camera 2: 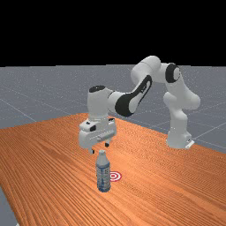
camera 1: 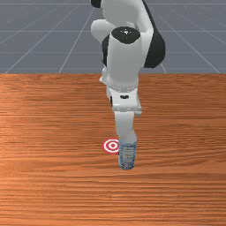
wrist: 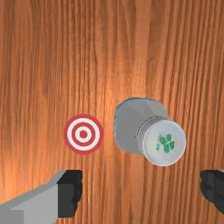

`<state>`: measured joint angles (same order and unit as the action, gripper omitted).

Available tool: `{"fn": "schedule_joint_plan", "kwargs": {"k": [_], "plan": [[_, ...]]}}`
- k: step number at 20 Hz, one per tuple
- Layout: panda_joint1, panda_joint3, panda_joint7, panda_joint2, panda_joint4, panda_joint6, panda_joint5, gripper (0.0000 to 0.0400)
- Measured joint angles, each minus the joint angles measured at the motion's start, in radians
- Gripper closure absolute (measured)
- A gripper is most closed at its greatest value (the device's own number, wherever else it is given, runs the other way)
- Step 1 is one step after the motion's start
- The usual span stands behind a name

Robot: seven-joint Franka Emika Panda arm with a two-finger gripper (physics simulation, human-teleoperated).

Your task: Pick up the bottle and put it on the marker

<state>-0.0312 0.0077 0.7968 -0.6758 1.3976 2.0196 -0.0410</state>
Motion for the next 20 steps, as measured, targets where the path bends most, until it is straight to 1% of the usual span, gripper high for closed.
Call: {"fn": "schedule_joint_plan", "kwargs": {"k": [4,5,13,16,19,20], "plan": [[-0.013,-0.001,-0.032,0.003,0.006,0.011,0.002,0.0000],[-0.013,-0.001,-0.036,-0.002,-0.004,-0.002,0.004,0.0000],[-0.027,0.007,-0.029,-0.006,-0.008,-0.003,-0.003,0.0000],[-0.029,0.007,-0.039,-0.043,-0.067,-0.061,0.002,0.0000],[-0.029,0.007,-0.040,-0.049,-0.055,-0.041,0.002,0.0000],[-0.029,0.006,-0.041,-0.040,-0.031,-0.014,0.000,0.0000]]}}
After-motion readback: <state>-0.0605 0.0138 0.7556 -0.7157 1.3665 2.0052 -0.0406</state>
